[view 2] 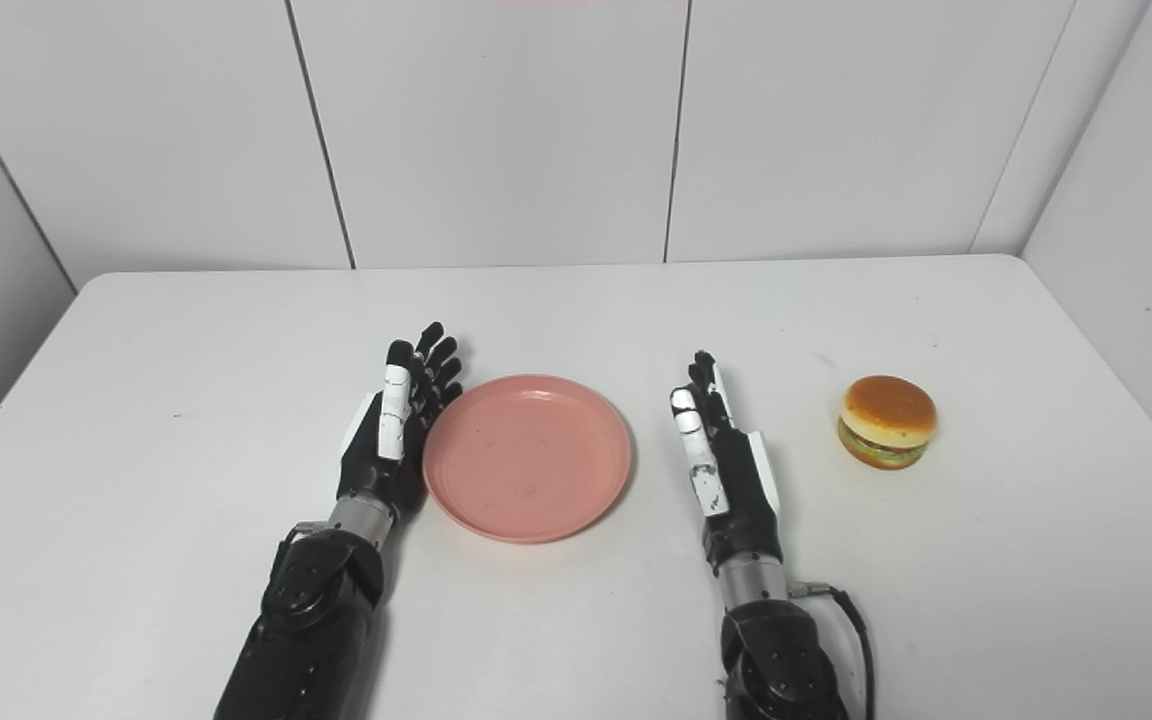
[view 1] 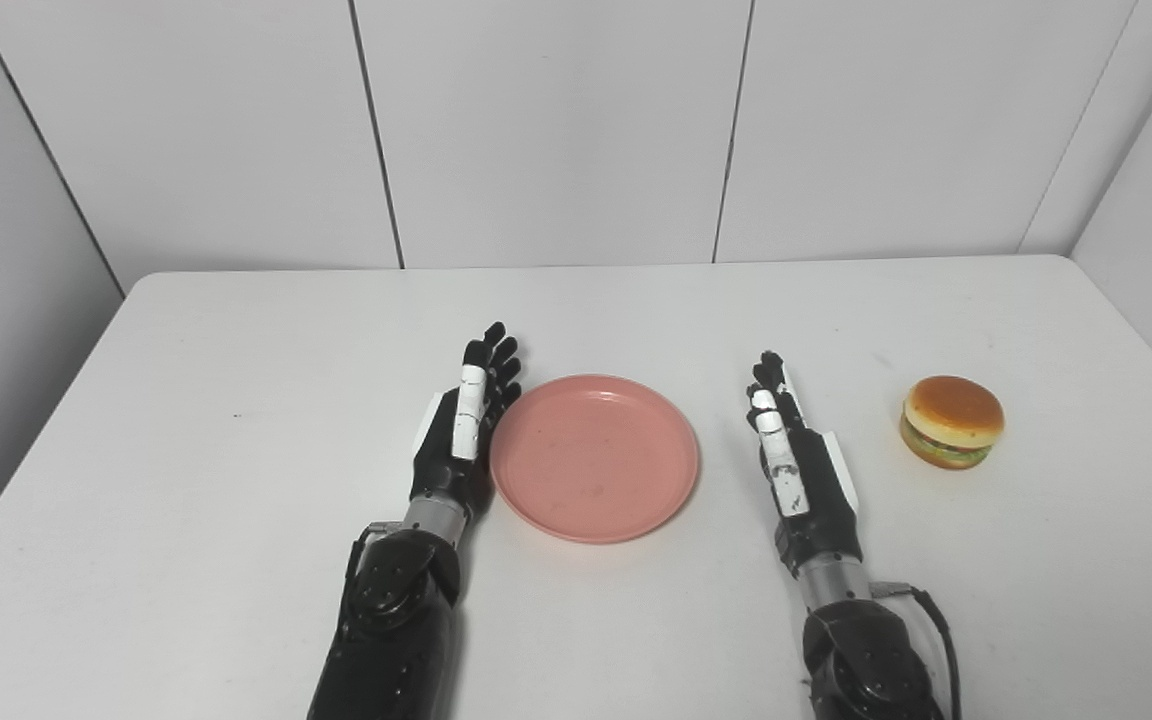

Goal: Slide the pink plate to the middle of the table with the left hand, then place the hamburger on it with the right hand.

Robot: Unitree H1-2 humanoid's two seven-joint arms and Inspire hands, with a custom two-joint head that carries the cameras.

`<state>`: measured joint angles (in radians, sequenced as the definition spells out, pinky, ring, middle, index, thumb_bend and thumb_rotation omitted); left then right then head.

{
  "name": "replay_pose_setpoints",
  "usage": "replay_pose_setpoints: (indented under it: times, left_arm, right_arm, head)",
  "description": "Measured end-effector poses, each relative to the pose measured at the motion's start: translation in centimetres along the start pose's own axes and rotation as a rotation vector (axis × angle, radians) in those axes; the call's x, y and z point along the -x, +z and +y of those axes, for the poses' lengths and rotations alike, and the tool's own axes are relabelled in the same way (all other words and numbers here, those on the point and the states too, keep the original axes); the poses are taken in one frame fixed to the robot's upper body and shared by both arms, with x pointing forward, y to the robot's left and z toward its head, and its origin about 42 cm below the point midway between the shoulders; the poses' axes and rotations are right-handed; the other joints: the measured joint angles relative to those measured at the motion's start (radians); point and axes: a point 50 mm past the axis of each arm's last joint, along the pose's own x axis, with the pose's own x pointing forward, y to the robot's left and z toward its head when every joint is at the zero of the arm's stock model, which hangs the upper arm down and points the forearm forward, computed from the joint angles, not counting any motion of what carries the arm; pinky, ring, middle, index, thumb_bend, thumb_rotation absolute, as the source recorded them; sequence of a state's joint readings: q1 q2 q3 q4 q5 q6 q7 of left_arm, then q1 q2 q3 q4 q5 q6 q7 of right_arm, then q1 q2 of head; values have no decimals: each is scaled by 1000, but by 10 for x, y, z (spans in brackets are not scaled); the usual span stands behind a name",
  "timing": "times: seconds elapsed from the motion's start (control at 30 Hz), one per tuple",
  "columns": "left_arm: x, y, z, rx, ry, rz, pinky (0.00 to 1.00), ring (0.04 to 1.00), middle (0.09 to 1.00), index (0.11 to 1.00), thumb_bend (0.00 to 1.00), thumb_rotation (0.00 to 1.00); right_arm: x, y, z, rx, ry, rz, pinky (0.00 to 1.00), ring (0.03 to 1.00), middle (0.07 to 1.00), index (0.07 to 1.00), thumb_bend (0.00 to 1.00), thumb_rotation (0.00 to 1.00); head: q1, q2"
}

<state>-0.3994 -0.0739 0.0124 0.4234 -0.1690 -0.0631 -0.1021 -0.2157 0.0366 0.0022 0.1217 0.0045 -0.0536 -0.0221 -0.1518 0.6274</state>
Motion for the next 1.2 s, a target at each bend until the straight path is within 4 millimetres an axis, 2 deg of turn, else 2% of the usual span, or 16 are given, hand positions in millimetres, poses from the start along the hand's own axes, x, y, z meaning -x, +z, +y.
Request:
replay_pose_setpoints:
  times: [0.17,0.3,0.4,0.5,0.6,0.77,0.83,0.93,1.03,1.17,1.2]
  left_arm:
    - [0,-1,1,3,8,-21,977,976,958,953,832,1000]
    - [0,-1,1,8,18,-23,941,941,928,922,853,1000]
    - [0,-2,1,15,32,-23,905,911,899,890,861,1000]
    - [0,-2,2,21,45,-24,886,891,877,868,873,996]
    - [-2,-2,3,29,65,-20,857,864,852,842,880,999]
    - [-3,-2,5,32,81,-20,850,850,837,823,872,1000]
    - [-3,-2,5,32,82,-20,850,848,836,821,866,1000]
    - [-4,-2,5,33,86,-21,854,843,832,818,868,998]
    - [-4,-2,6,37,91,-21,855,845,836,825,872,992]
    - [-4,-2,6,44,93,-23,851,855,842,834,866,992]
    - [-4,-2,6,44,92,-23,853,858,845,838,868,989]
  right_arm:
    - [-2,8,-7,23,-41,-51,1000,972,979,989,610,940]
    - [-6,30,-20,132,-57,-131,982,960,962,976,700,901]
    - [-11,54,-38,215,-54,-205,956,946,946,959,724,834]
    - [-14,79,-56,276,-76,-258,986,937,952,958,693,797]
    - [-16,86,-77,303,-77,-268,960,948,949,956,678,759]
    - [-22,103,-113,364,-106,-265,921,926,926,939,718,721]
    - [-23,108,-123,402,-119,-251,889,918,912,925,719,721]
    - [-23,112,-134,467,-125,-235,902,922,910,919,722,714]
    - [-27,120,-145,513,-98,-228,896,923,918,922,741,656]
    - [-30,135,-167,629,-102,-207,876,911,909,917,745,639]
    - [-30,138,-172,658,-104,-203,876,912,909,916,742,631]
  head:
    - [-5,0]
    - [-12,2]
    - [-14,2]
    - [-17,2]
    - [-20,3]
    - [-31,11]
    - [-34,11]
    - [-34,11]
    - [-75,9]
    - [-106,5]
    - [-145,0]
